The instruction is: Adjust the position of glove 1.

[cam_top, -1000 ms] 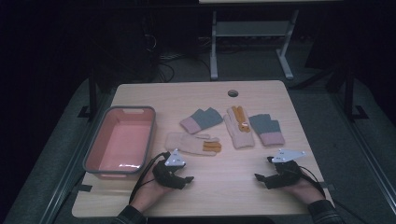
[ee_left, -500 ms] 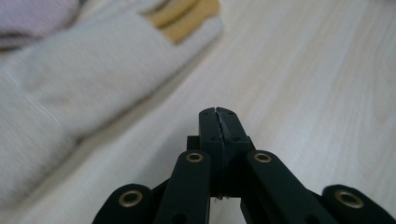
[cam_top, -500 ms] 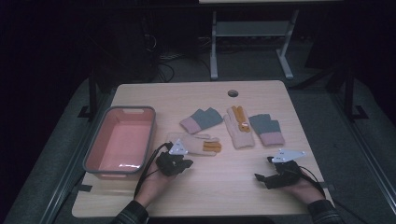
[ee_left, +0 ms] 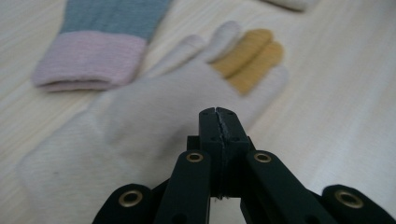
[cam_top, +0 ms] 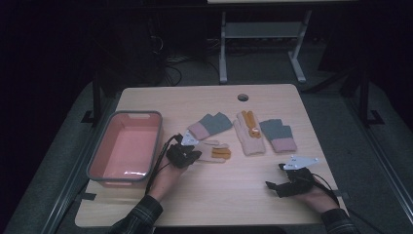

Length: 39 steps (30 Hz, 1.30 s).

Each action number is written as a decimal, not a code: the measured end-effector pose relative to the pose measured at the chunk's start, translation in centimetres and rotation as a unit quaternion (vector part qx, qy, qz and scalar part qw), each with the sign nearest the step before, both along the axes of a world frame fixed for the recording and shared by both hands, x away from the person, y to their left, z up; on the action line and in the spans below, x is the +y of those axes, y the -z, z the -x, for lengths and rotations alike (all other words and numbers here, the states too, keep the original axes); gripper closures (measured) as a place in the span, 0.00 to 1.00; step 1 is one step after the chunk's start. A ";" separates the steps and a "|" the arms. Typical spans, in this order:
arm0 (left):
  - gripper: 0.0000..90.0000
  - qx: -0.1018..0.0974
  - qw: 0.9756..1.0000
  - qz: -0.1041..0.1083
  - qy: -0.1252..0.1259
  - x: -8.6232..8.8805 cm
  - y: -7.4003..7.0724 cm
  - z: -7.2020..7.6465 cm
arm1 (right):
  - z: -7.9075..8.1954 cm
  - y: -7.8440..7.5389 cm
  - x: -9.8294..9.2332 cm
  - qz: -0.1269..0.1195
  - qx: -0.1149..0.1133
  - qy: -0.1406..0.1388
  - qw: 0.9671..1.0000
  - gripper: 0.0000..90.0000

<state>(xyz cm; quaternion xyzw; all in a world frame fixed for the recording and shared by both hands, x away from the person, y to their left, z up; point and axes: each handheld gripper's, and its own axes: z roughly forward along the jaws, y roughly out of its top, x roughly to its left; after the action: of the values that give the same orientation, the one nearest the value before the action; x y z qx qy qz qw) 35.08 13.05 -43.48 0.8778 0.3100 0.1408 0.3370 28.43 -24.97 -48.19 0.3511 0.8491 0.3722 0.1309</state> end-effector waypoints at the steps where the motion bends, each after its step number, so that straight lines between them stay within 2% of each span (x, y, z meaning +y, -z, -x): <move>1: 1.00 -0.006 1.000 -0.008 -0.013 0.0 -0.1 -0.3 | 0.0 0.0 0.0 0.000 0.000 0.001 1.000 0.15; 4: 1.00 -0.012 0.999 -0.021 -0.021 0.2 0.1 -0.8 | 0.0 0.0 0.0 0.000 0.001 0.001 1.000 0.15; 9: 1.00 -0.004 0.998 -0.042 -0.036 0.1 1.0 -1.2 | 0.0 0.0 0.0 0.000 0.001 0.000 1.000 0.15; 12: 1.00 0.011 0.998 -0.053 -0.042 0.3 1.9 -1.6 | 0.0 0.0 0.0 0.000 0.001 0.001 1.000 0.15; 19: 1.00 0.020 0.998 -0.051 -0.036 0.0 2.1 -1.4 | 0.0 0.0 0.0 0.000 0.001 0.001 1.000 0.15; 23: 1.00 0.027 0.998 -0.042 -0.026 -0.5 2.1 -1.2 | 0.0 0.0 0.0 0.000 0.000 0.000 1.000 0.15; 25: 1.00 0.033 0.998 -0.042 -0.014 -0.8 2.1 -1.0 | 0.0 0.0 0.0 0.000 0.001 0.001 1.000 0.15; 29: 1.00 0.045 0.999 -0.029 0.001 -1.5 2.1 -0.7 | 0.0 0.0 0.0 0.000 0.001 0.001 1.000 0.15; 36: 1.00 0.068 0.997 -0.011 0.033 -2.9 2.1 0.1 | 0.0 0.0 0.0 0.000 0.000 0.000 1.000 0.15; 39: 1.00 0.070 0.996 -0.009 0.047 -3.6 2.1 0.5 | 0.0 0.0 0.0 0.000 0.001 0.001 1.000 0.15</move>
<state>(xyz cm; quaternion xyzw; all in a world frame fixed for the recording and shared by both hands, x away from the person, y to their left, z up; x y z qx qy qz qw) 34.60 9.44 -45.61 0.9020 0.2902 0.0659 0.3127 28.41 -24.96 -48.19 0.3519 0.8490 0.3720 0.1303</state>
